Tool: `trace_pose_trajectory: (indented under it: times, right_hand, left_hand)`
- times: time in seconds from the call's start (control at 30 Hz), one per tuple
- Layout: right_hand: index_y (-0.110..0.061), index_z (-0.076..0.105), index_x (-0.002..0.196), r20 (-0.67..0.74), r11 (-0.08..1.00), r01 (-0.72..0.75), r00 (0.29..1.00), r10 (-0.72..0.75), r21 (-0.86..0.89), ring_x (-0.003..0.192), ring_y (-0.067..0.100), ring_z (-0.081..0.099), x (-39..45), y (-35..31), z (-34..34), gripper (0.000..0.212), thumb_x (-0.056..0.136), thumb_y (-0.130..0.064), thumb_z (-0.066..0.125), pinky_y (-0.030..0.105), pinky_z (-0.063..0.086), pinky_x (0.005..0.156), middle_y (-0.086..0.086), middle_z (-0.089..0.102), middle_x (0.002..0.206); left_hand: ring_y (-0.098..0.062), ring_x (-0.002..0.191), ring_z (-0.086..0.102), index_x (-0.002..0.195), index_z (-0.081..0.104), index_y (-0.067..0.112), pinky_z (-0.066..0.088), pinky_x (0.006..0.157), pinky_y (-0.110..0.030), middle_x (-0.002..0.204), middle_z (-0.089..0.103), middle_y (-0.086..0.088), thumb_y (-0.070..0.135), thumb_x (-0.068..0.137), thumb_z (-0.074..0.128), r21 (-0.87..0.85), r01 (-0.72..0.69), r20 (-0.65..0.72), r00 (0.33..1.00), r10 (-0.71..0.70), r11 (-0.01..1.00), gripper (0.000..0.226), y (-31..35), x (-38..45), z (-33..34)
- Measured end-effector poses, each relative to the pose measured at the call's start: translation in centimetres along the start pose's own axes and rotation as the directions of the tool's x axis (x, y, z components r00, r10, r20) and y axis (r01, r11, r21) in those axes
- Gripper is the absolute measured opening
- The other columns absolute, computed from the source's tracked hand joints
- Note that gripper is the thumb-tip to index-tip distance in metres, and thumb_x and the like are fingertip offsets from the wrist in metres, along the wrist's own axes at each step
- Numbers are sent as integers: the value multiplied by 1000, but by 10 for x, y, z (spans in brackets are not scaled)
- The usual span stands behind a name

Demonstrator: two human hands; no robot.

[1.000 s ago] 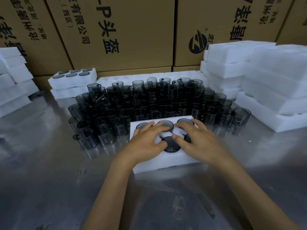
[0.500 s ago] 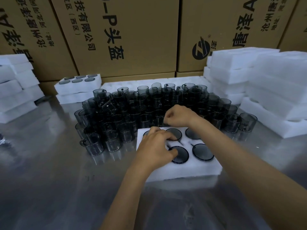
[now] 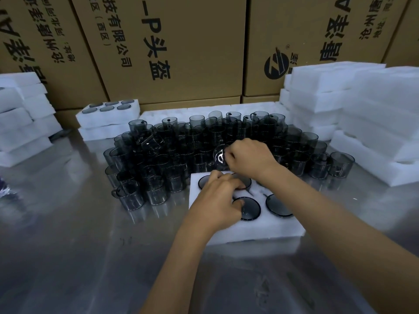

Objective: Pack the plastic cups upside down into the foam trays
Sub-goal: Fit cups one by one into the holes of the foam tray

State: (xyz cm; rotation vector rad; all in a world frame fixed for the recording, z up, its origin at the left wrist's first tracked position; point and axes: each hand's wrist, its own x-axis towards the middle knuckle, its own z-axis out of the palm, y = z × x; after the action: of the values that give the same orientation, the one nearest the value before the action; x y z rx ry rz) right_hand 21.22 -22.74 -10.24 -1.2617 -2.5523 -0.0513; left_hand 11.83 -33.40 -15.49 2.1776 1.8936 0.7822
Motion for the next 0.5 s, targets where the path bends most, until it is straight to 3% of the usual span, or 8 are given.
trace_pose_trajectory:
  times: [0.1,0.2,0.27,0.33,0.4,0.5]
  right_hand:
    - [-16,71,90,-173,999,7,985,0,38,83,34,64,-5,3,-12,30,100,-27,45,33,39,60,8,68,82]
    - [-18,73,76,-289,983,-25,954,78,183,65,28,58,-16,7,-22,29,93,-25,50,32,41,54,3,62,62]
    - [-15,62,58,-325,965,-67,934,150,253,50,24,45,-26,8,-26,31,86,-24,52,29,33,48,1,49,48]
    - [-15,58,54,-335,948,-103,920,206,300,46,22,42,-39,7,-27,32,83,-27,52,28,32,47,2,47,45]
    - [-20,67,62,-329,931,-113,915,234,348,51,24,51,-54,2,-25,31,83,-33,48,30,43,53,0,58,52]
    - [-21,74,85,-354,940,-120,905,236,319,69,32,63,-67,-12,-13,28,91,-32,49,34,48,62,3,71,73]
  left_hand:
    - [-10,125,36,129,63,20,28,101,-16,122,59,8,18,90,67,-20,12,-55,998,-13,1000,39,0,2,3]
    - [5,114,44,121,70,27,29,90,0,111,62,25,21,86,74,-114,81,-128,987,-96,990,36,1,3,2]
    - [7,97,59,104,76,29,47,88,-9,94,68,27,19,81,80,-397,139,-176,959,-224,907,25,3,4,-5]
    - [-1,90,68,97,72,27,56,90,-29,91,74,13,13,79,82,-655,121,-268,886,-379,746,24,-2,6,-18]
    - [-3,95,68,111,64,27,56,87,-26,102,71,9,15,78,84,-689,58,-353,844,-404,723,41,-7,5,-30]
    - [-5,99,69,132,54,27,58,81,-23,116,67,6,4,80,80,-747,10,-271,909,-318,665,62,-1,1,-33]
